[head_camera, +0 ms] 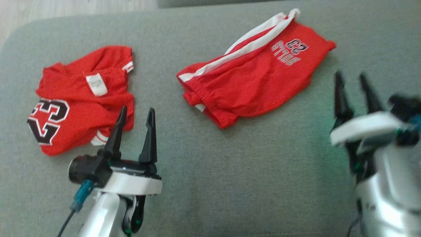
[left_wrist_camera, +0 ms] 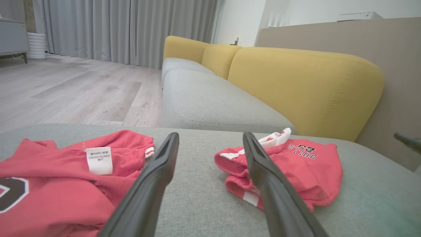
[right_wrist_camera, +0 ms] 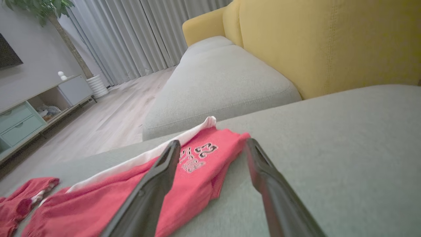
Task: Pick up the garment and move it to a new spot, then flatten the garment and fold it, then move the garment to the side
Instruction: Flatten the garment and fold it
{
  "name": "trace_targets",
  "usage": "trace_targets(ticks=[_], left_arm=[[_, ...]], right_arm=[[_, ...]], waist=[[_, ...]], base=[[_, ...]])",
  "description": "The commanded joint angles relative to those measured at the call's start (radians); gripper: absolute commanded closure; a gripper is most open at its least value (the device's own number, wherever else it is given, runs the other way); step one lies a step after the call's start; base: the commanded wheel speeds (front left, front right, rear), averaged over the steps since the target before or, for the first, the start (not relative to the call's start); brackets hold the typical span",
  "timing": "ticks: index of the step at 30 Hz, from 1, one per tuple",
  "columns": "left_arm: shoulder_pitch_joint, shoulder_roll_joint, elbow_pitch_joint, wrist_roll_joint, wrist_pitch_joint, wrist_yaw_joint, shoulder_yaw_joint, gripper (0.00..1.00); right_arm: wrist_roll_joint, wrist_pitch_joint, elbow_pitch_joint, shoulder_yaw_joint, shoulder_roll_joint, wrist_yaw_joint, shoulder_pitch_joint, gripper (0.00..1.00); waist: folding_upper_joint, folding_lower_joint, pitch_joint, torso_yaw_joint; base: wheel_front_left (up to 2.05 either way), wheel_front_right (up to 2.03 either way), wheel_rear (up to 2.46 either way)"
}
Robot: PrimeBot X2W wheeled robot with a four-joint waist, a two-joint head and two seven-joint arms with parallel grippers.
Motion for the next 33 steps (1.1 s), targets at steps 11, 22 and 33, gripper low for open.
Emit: trace_targets(ticks=[11,22,33], left_arm=[[-0.132,-0.048,0.016,0.048,-0.005,-0.059,0.019,0.0],[-0.172,-0.075,0.032,0.055,-0.005,-0.084,-0.01,0.0],[-0.186,-0.078,0.03,0.069,-0.005,-0.09,0.017,0.0]], right_arm=[[-0.266,0.202,0.198,-0.188,-0.071,-0.001,-0.384,0.0],[-0.399,0.295,0.547,-0.275,-0.143,-0.001,-0.562,0.0],[-0.281,0.272,0.708,-0.098,-0.182,-0.001,-0.618,1.0]], waist=[[-0.0001,-0.0001,0.166,0.158],[-0.0001,-0.0001,0.226,0.22],[-0.0001,-0.0001,0.215,0.189]], base=[[0.0,0.0,0.0],[0.0,0.0,0.0],[0.0,0.0,0.0]])
